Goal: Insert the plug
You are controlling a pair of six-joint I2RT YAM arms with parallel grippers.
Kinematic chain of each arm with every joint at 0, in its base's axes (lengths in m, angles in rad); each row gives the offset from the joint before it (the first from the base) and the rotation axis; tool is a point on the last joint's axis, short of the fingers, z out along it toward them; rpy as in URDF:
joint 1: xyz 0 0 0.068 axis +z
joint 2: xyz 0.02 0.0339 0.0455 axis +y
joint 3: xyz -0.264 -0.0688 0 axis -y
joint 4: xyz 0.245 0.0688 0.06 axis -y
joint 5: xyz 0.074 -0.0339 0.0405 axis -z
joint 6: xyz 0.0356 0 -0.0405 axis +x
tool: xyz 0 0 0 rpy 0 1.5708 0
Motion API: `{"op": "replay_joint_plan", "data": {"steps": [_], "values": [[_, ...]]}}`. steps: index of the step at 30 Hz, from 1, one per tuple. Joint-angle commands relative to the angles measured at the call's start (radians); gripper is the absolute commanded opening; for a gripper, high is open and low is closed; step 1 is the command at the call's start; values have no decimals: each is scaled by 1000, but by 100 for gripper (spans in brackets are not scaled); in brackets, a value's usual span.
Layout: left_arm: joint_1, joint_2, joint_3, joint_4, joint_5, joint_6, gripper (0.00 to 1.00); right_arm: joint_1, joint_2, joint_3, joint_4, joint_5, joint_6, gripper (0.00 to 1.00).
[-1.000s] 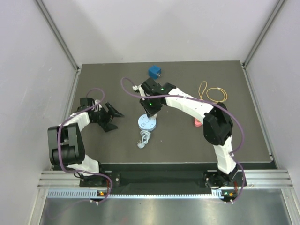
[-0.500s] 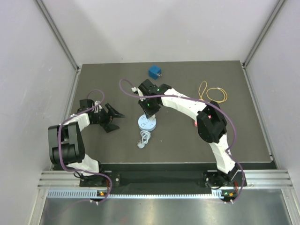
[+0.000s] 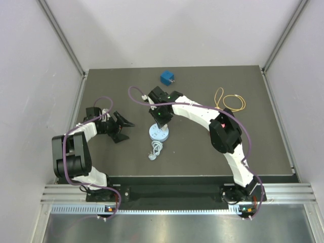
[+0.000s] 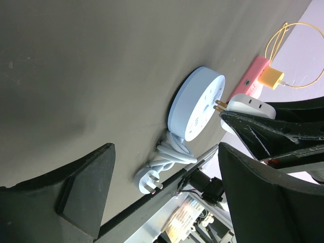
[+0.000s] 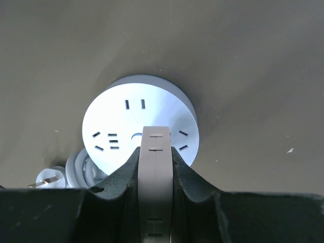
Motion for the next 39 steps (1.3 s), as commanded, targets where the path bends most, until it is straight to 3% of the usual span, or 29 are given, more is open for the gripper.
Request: {"op": "replay_joint_plan", "data": {"steps": [1,39], "values": [[5,-38,-3,38,14,3,86,3,7,53,1,22,-3,0],[4,-40,0,35,15,9,86,-9,19,-8,16,12,-33,0]]}}
